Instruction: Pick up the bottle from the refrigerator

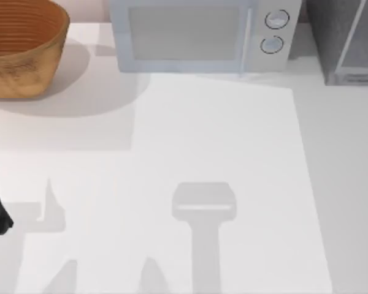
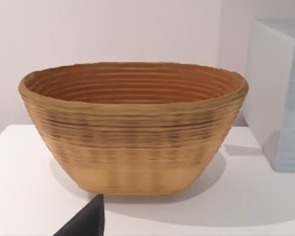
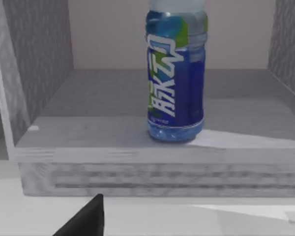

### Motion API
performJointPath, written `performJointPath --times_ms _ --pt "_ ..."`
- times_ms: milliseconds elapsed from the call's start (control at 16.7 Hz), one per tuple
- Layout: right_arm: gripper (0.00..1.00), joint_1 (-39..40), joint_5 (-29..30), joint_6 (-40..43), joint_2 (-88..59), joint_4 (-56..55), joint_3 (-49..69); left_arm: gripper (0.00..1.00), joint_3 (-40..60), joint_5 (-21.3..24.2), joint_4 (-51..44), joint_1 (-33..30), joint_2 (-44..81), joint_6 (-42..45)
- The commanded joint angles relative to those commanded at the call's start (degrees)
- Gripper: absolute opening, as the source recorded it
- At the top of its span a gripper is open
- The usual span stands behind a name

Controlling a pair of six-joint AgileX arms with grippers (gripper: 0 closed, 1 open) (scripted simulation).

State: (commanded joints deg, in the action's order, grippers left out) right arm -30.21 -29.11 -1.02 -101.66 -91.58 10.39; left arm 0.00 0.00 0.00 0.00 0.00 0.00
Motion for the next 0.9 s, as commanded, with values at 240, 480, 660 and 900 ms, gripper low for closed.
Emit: performJointPath --times_ms 240,480,660,900 --pt "1.00 -0.36 -0.34 -0.01 -1.09 -1.14 0.16 1.00 0.00 0.00 0.00 0.00 0.00 0.00" --pt "1.00 0.44 0.32 0.05 -1.68 -0.33 0.72 1.00 0.00 0.00 0.00 0.00 0.00 0.00" --pt "1.00 3.18 3.21 0.27 -5.59 2.78 6.36 1.00 0.00 0.00 0.00 0.00 0.00 0.00" --pt "1.00 7.60 7.96 0.53 -12.16 9.04 21.20 1.00 0.00 0.00 0.00 0.00 0.00 0.00"
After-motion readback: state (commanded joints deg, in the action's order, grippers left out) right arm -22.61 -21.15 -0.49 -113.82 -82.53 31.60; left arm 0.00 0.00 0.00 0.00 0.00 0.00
